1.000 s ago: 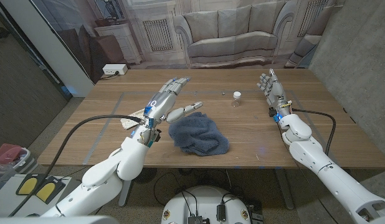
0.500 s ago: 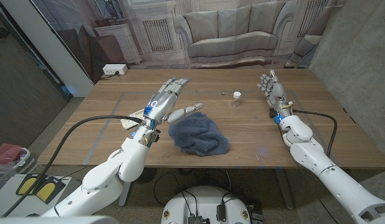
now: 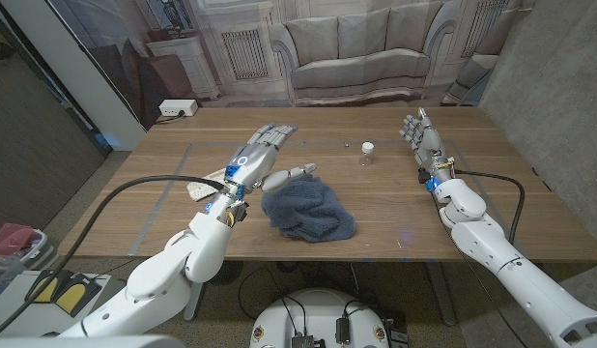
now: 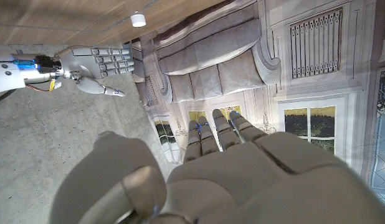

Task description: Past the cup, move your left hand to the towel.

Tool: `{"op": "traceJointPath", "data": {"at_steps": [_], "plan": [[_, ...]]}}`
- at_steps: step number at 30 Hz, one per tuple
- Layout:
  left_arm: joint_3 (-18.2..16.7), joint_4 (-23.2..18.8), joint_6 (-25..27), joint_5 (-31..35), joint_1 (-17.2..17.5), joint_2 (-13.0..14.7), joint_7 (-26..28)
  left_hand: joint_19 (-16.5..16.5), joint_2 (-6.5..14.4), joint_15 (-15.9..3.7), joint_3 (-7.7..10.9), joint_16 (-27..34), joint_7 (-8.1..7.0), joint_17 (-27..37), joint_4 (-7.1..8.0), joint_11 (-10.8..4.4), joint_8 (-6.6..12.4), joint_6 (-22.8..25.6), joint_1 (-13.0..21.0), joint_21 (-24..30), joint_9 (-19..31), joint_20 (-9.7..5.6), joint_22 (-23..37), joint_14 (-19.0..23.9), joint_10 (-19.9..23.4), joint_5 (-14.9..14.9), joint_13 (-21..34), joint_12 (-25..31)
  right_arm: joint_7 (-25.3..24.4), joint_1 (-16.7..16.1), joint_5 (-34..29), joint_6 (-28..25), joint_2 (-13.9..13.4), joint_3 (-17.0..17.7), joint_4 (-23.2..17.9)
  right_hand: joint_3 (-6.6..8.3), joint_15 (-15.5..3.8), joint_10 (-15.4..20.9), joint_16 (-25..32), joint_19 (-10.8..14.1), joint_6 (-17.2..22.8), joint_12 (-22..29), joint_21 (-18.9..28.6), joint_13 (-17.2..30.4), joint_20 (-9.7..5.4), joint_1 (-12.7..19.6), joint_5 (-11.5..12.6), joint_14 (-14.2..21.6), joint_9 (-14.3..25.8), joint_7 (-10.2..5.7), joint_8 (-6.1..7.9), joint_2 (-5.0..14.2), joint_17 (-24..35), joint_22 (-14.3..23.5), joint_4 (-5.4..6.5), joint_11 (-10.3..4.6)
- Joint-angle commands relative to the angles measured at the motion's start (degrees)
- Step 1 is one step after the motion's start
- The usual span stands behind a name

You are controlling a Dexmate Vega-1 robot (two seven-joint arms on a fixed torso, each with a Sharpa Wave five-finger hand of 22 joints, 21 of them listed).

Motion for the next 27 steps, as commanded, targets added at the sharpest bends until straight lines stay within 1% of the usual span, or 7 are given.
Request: {"op": "traceJointPath", "data": {"at_steps": [1,17,23,27], "plan": [[0.7,-2.5,3.9,0.9,0.4,1.2,-3.4,0.5,0.1,-1.64,-0.51,0.0,-0.17,0.1,0.03,0.11,0.37,0.8,0.5,0.1,0.2,-1.72,0.2,0.6,0.6,0.3,0.3,-0.2,0.1,0.4,-0.2,-0.4,-0.1,-0.2,0.1,-0.04,-0.04,0.5,0.2,0.5,0.5,0.3,-0.2,0.2,-1.29,0.1,0.2,0.5,0.2,0.22,0.21,0.2,0.2,0.2,-0.15,-0.1],[2.3,-3.8,7.6,1.7,-0.4,1.6,-7.2,0.4,0.0,-1.61,-0.7,0.0,-0.13,0.1,0.03,-0.2,0.19,1.0,0.6,0.0,0.2,-1.33,0.2,1.1,0.6,0.4,0.3,-0.5,0.1,0.4,-0.1,0.0,-0.2,0.2,0.3,-0.1,-0.06,0.5,0.2,0.6,0.5,0.3,-0.6,0.2,-1.3,0.1,0.2,0.5,0.2,0.18,0.2,0.31,0.2,0.2,-0.2,-0.02],[3.1,-3.8,8.3,2.0,-0.9,1.8,-8.1,0.1,-0.1,-1.7,-0.79,0.0,-0.22,0.1,0.05,-0.09,0.09,0.9,0.6,-0.1,0.2,-1.1,0.2,1.1,0.6,0.4,0.3,-0.5,0.5,0.5,0.1,0.3,-0.2,0.3,0.6,-0.12,-0.04,0.5,0.2,0.7,0.5,0.3,-0.7,0.2,-1.31,0.1,0.2,0.5,0.2,0.22,0.19,0.34,0.2,0.2,-0.23,-0.14],[3.6,-3.8,8.8,2.1,-1.2,1.8,-8.6,0.1,-0.1,-1.71,-0.85,-0.1,-0.33,0.1,0.06,-0.14,0.04,1.0,0.6,-0.1,0.2,-1.1,0.2,1.1,0.6,0.4,0.3,-0.6,0.4,0.6,0.3,0.2,0.0,0.4,0.7,-0.15,-0.05,0.6,0.2,0.7,0.5,0.3,-0.8,0.2,-1.29,0.1,0.2,0.5,0.2,0.22,0.19,0.36,0.2,0.2,-0.24,0.03]]}}
